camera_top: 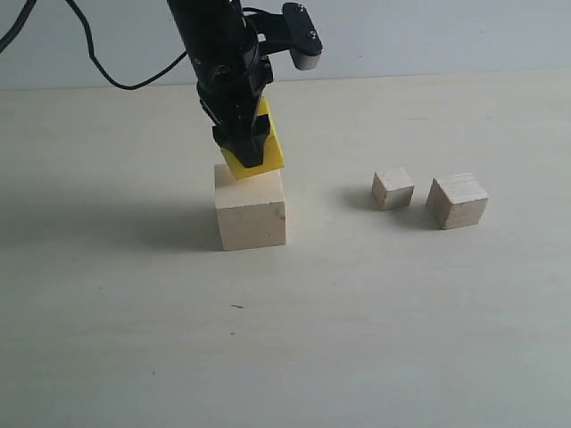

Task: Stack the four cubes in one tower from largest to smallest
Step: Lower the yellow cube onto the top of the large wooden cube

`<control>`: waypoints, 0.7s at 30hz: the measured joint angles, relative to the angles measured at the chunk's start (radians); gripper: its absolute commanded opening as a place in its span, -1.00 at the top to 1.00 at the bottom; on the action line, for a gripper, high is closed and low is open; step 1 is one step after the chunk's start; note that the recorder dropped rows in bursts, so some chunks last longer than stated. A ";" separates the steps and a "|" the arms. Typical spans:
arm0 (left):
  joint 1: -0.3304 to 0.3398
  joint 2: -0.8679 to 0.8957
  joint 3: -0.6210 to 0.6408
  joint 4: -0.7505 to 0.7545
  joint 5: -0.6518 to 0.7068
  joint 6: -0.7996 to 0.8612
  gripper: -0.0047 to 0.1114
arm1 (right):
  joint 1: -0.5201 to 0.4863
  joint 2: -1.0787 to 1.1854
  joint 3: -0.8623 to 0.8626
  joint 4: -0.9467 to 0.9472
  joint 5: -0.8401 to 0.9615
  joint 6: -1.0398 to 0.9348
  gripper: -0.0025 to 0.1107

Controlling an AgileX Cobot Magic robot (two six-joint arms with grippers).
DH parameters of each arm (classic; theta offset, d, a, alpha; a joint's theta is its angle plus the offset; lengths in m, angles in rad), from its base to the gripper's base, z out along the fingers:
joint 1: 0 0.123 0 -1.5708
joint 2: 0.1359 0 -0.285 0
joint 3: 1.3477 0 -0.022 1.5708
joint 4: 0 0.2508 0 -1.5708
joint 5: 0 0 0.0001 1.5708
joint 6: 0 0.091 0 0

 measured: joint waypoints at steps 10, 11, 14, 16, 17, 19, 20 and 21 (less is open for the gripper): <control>0.000 0.000 0.020 0.001 0.000 -0.047 0.92 | 0.000 0.000 0.000 0.000 -0.002 0.000 0.96; 0.000 0.000 0.026 0.001 0.000 -0.050 0.92 | 0.000 0.000 0.000 0.000 -0.002 0.000 0.96; 0.000 0.000 0.038 0.001 0.000 -0.050 0.92 | 0.000 0.000 0.000 0.000 -0.006 0.000 0.96; 0.000 -0.007 0.042 0.001 0.000 -0.050 0.92 | 0.000 0.000 0.000 0.000 -0.008 0.000 0.96; 0.000 -0.011 0.042 0.001 0.000 -0.050 0.92 | 0.000 0.000 0.000 0.000 -0.008 0.000 0.96; -0.001 -0.015 0.042 0.001 0.000 -0.050 0.92 | 0.000 0.000 0.000 0.000 -0.012 0.000 0.96; -0.001 -0.018 0.042 0.001 0.000 -0.050 0.92 | 0.000 0.000 0.000 0.000 -0.014 0.000 0.96; -0.001 -0.018 0.042 0.001 0.000 -0.050 0.92 | 0.000 0.000 0.000 0.000 -0.016 0.000 0.96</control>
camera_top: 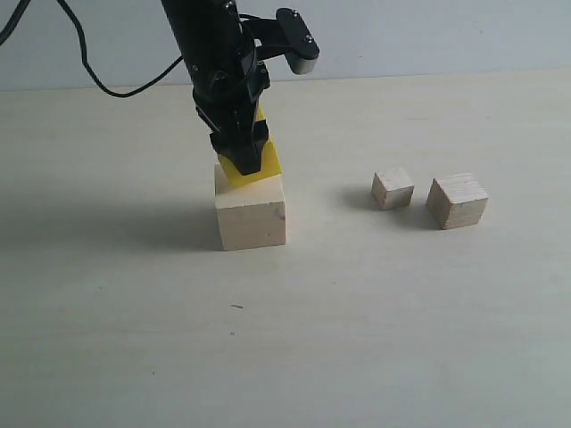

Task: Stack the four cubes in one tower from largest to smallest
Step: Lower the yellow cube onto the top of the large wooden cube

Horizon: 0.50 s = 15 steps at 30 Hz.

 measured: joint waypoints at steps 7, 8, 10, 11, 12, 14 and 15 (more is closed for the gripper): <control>-0.002 0.000 0.053 -0.009 -0.002 0.026 0.92 | 0.000 0.000 0.000 -0.002 0.000 0.000 0.96; -0.002 -0.001 0.058 -0.009 -0.002 0.035 0.92 | 0.000 0.000 0.000 -0.002 0.000 0.000 0.96; -0.002 -0.001 0.067 -0.009 -0.002 0.058 0.92 | 0.000 0.000 0.000 -0.002 -0.001 0.000 0.96; -0.002 -0.001 0.069 -0.009 -0.002 0.064 0.92 | 0.000 0.000 0.000 -0.002 -0.002 0.000 0.96; -0.002 -0.001 0.069 -0.009 -0.002 0.068 0.92 | 0.000 0.000 0.000 -0.004 -0.002 0.000 0.96; -0.002 -0.001 0.069 -0.009 -0.004 0.083 0.92 | 0.000 0.000 0.000 -0.004 -0.003 0.000 0.96; -0.002 -0.001 0.069 -0.009 -0.004 0.088 0.92 | 0.000 0.000 0.000 -0.004 -0.003 0.000 0.96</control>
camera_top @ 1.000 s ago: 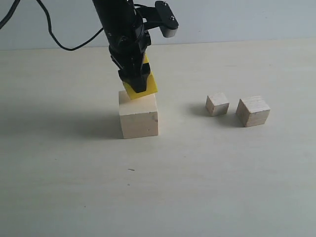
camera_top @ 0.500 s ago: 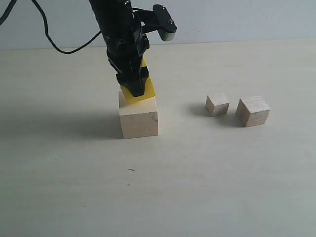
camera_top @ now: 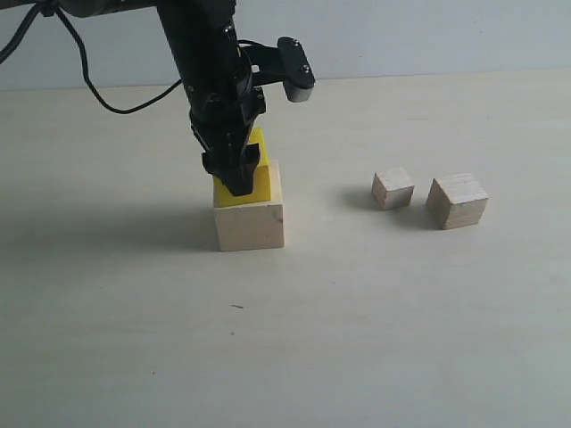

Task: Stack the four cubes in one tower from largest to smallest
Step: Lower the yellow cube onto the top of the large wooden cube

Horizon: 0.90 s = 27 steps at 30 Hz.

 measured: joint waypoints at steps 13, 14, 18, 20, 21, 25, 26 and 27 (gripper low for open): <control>0.000 0.000 0.000 -0.002 0.000 0.038 0.61 | 0.000 0.000 0.000 0.000 -0.004 0.000 0.96; 0.000 0.000 0.000 -0.002 0.000 0.038 0.51 | 0.000 0.000 0.000 0.000 -0.004 0.000 0.96; 0.000 0.000 0.000 0.000 0.000 0.029 -0.06 | 0.000 0.000 0.000 0.000 -0.004 0.000 0.96; 0.000 0.000 0.000 0.002 0.000 0.006 -0.28 | 0.000 0.000 0.000 0.000 -0.004 -0.002 0.96; 0.000 0.000 0.000 0.007 0.000 -0.008 -0.34 | 0.000 0.000 0.000 0.000 -0.004 -0.002 0.96; 0.000 0.000 0.000 0.039 0.002 -0.059 -0.41 | 0.000 0.000 0.000 0.000 -0.004 -0.002 0.96; 0.000 0.000 0.000 0.043 0.002 -0.070 -0.41 | 0.000 0.000 0.000 0.000 -0.004 -0.002 0.96; 0.000 -0.001 0.000 0.050 0.002 -0.075 -0.41 | 0.000 0.000 0.000 0.000 -0.004 -0.004 0.96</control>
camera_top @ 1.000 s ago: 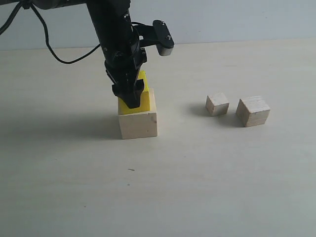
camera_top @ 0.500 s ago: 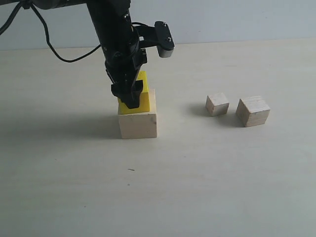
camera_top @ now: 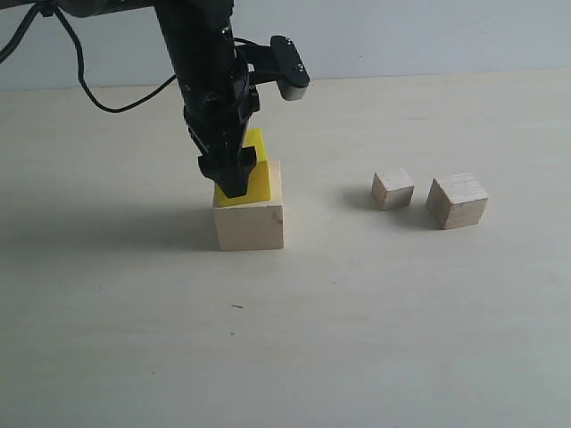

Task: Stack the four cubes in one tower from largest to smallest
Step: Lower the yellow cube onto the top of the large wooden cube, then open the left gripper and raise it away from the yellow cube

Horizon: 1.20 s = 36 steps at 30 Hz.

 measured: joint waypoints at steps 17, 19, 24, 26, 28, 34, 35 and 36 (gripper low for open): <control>0.000 -0.153 0.000 0.190 0.001 -0.198 0.07 | 0.000 0.000 0.000 -0.033 -0.010 -0.006 0.96; 0.000 -0.181 0.000 0.210 0.001 -0.234 0.22 | 0.000 0.000 0.000 -0.066 -0.028 0.004 0.96; 0.000 -0.246 0.000 0.202 0.002 -0.262 0.43 | 0.000 0.000 0.000 -0.090 -0.047 0.013 0.96; 0.000 -0.262 0.000 0.198 0.004 -0.287 0.60 | 0.000 0.000 0.000 -0.093 -0.052 0.019 0.96; 0.000 -0.269 0.000 0.195 0.004 -0.316 0.86 | 0.000 0.000 0.000 -0.093 -0.055 0.021 0.96; 0.043 -0.250 0.034 0.195 0.004 -0.362 0.92 | 0.000 0.000 0.000 -0.143 -0.057 0.042 0.96; 0.053 -0.241 0.043 0.195 0.004 -0.369 0.92 | 0.000 0.000 0.000 -0.168 -0.057 0.054 0.96; 0.061 -0.233 0.054 0.190 0.004 -0.370 0.92 | 0.000 0.000 0.000 -0.198 -0.057 0.077 0.96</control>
